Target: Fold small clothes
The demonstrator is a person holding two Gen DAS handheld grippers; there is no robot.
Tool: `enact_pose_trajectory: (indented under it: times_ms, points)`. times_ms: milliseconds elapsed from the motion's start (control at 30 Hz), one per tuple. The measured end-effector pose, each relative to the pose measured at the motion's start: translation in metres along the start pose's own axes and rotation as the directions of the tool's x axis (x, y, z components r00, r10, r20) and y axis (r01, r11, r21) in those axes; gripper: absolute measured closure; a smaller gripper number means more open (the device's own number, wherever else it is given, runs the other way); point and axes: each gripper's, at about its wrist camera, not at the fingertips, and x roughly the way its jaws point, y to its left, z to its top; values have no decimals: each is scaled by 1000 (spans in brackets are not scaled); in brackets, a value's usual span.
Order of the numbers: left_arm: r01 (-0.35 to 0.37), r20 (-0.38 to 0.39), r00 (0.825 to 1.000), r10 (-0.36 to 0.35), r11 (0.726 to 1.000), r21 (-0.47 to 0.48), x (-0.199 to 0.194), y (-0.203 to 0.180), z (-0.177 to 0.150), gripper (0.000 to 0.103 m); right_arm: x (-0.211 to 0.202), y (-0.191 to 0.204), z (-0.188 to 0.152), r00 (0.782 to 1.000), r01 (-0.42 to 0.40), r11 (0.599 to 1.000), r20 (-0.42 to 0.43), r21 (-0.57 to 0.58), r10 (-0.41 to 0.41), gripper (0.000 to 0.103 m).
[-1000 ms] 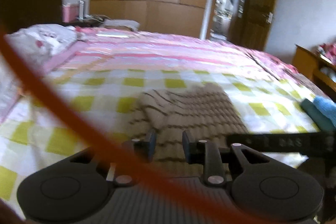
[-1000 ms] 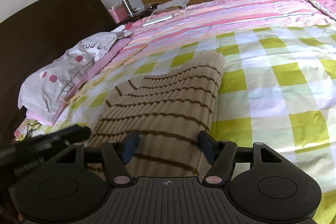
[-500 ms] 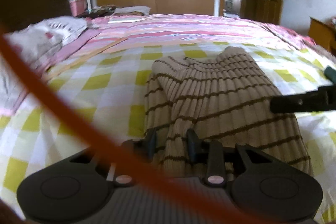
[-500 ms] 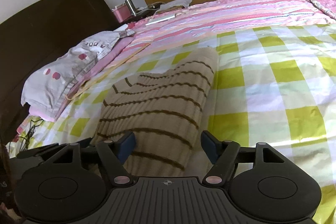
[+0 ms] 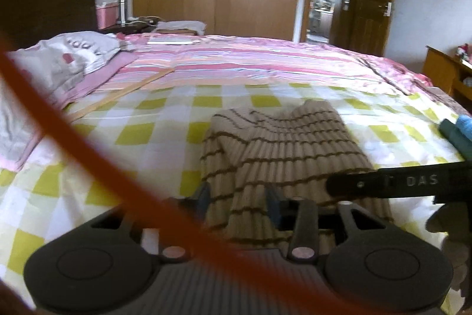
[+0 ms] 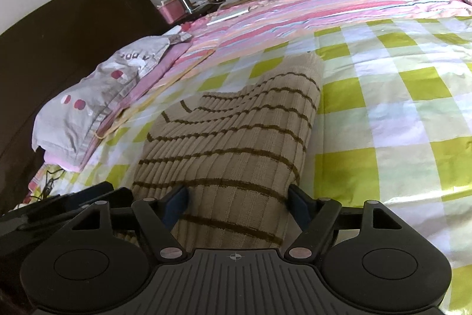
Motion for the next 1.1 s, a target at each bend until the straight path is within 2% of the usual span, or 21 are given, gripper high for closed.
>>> enact_pose_trajectory:
  times_ms: [133,200,333,467,633,867,933,1000,1100]
  points:
    - [-40,-38,998,41,999,30,21,-1,-2,47,2,1,1,1000,1,1000,-4,-11,-1,27]
    - [-30,-55,998,29,999,-13,28,7,-4,40,2,0,1,1000,-4,1000,-6,-16,4,27]
    - [28,-92,995,-36,996,-86,34,15,-8,42,6,0,-1,1000,-2,1000,-11,-19,2,31]
    - [79,-110,989,-95,987,-139,32,18,-10,53,1,1,1,1000,-2,1000,-31,-30,1,52]
    - [139,-136,979,-154,984,-115,12,3,-18,58,-17,0,-3,998,-7,999,-60,-53,4,60]
    - [234,-215,945,-246,969,-83,-36,-33,-55,58,-69,-6,-28,991,-5,994,-132,-112,-10,60]
    - [242,-241,938,-251,968,-66,-49,-42,-65,58,-82,-8,-37,988,2,991,-156,-133,-23,56]
    - [235,-241,941,-236,971,-35,-60,-48,-68,58,-93,-10,-44,987,15,988,-158,-153,-39,54]
    - [196,-193,963,-187,980,26,-80,-48,-56,58,-115,-11,-45,995,41,986,-85,-160,-55,54]
